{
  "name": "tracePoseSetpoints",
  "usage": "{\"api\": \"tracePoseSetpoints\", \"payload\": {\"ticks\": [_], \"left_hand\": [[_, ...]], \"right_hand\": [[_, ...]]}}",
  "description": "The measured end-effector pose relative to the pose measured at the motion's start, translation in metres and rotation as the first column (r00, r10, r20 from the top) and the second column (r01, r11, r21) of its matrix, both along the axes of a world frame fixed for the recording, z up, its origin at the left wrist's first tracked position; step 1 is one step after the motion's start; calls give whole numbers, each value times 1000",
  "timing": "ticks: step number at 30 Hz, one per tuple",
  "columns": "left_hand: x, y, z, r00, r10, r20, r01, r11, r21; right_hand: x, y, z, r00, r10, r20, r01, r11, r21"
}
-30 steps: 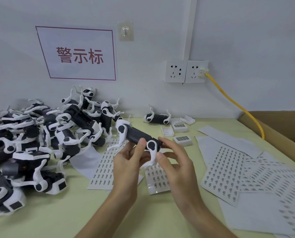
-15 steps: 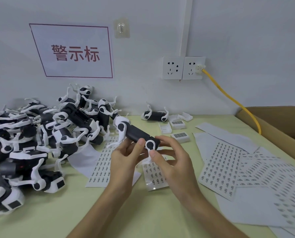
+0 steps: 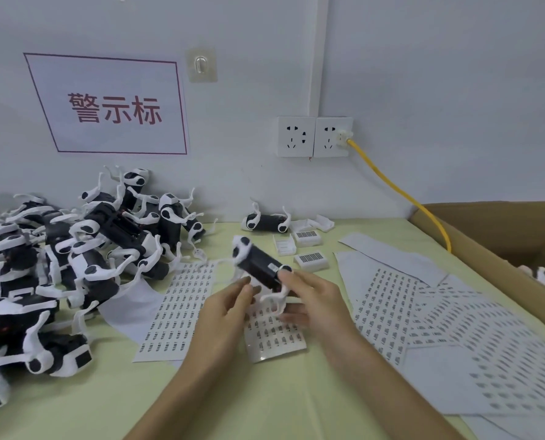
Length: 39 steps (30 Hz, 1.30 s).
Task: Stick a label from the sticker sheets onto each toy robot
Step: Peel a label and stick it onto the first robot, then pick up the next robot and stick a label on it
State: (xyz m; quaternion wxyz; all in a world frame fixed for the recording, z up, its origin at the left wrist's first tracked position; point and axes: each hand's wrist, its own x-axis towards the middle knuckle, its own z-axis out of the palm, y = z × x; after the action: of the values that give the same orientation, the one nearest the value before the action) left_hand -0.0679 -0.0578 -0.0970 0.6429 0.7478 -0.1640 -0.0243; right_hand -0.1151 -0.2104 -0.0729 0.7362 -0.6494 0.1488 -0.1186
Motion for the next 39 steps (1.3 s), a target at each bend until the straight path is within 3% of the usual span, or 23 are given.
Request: {"api": "tracePoseSetpoints", "payload": {"ticks": [2,5,9,13,17,19,21,24,27,31,36,39], "left_hand": [[0,3,0,988,48,149,-73,983,167],[-3,4,-3,946,9,323,-136,918,373],[-4,1,-7,906,-109,409,-141,834,533],[-3,0,-6,897,-127,422,-150,813,563],[-4,0,-6,900,-118,419,-152,816,558],[-4,0,-6,902,-121,415,-149,814,562],[-4,0,-6,899,-125,419,-151,810,567],[-4,0,-6,899,-129,418,-151,806,573],[-1,-1,-8,899,-149,411,-143,788,599],[2,0,-11,898,-150,413,-138,796,589],[3,-2,-13,889,-165,426,-134,798,588],[4,-2,-16,882,-180,436,-127,799,587]], "right_hand": [[0,-14,9,998,-40,-53,54,957,285],[-5,-48,23,991,-132,22,91,783,615],[-19,-123,41,888,-428,166,166,636,753],[-42,-197,42,715,-653,248,288,599,748],[-43,-215,11,766,-632,113,511,707,488],[-36,-206,7,828,-560,30,468,720,513],[-27,-193,12,877,-479,24,424,798,427],[-14,-167,15,912,-409,23,401,904,150],[-4,-140,16,943,-331,34,332,929,-166],[22,-99,18,983,-182,7,166,877,-451],[76,-42,23,999,32,-33,-46,720,-692],[111,0,29,985,171,-39,-132,573,-809]]}}
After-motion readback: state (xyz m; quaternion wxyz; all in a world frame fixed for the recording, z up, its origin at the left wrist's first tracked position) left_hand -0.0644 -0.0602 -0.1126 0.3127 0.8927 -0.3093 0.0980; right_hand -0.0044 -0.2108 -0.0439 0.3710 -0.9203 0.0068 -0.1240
